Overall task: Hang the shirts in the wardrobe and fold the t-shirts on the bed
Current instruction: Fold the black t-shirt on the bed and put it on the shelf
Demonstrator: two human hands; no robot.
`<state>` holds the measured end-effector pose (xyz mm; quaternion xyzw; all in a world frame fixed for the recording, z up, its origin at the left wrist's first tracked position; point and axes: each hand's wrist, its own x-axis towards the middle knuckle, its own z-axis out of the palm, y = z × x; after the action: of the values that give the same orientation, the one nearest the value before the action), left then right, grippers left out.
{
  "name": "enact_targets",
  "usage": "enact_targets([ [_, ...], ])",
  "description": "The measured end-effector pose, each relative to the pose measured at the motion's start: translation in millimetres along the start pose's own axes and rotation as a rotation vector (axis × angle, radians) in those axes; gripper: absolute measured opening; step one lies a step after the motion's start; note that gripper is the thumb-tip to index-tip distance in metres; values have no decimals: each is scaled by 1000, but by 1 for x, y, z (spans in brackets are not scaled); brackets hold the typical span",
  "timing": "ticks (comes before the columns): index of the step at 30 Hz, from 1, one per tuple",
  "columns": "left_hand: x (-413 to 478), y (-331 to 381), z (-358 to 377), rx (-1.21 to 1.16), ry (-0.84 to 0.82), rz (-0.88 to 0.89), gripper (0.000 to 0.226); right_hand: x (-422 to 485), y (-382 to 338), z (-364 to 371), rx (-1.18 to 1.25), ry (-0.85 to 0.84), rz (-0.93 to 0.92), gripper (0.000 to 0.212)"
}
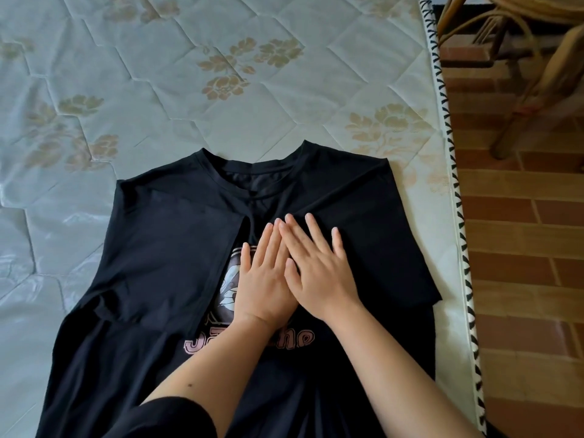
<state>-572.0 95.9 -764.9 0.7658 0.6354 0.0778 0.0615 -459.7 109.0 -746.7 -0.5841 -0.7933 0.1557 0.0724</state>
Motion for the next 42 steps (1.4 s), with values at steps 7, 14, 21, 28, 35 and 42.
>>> enact_targets([
  [7,1,0,0,-69,67,3,67,23,60,-23,-135,-33,155,65],
  [14,-1,1,-2,-86,67,5,67,5,68,-32,-216,-74,316,58],
  [21,-4,5,-16,-156,-45,-8,81,-67,1,-8,-119,-141,252,59],
  [28,-17,14,-49,-280,-133,-37,49,-105,-34,-18,145,-250,272,56],
  [35,-86,-24,-81,-470,33,-93,28,-96,-84,-38,457,-19,321,34],
  [42,-135,-118,-95,-329,114,-496,41,-86,-135,-33,458,-99,224,40],
])
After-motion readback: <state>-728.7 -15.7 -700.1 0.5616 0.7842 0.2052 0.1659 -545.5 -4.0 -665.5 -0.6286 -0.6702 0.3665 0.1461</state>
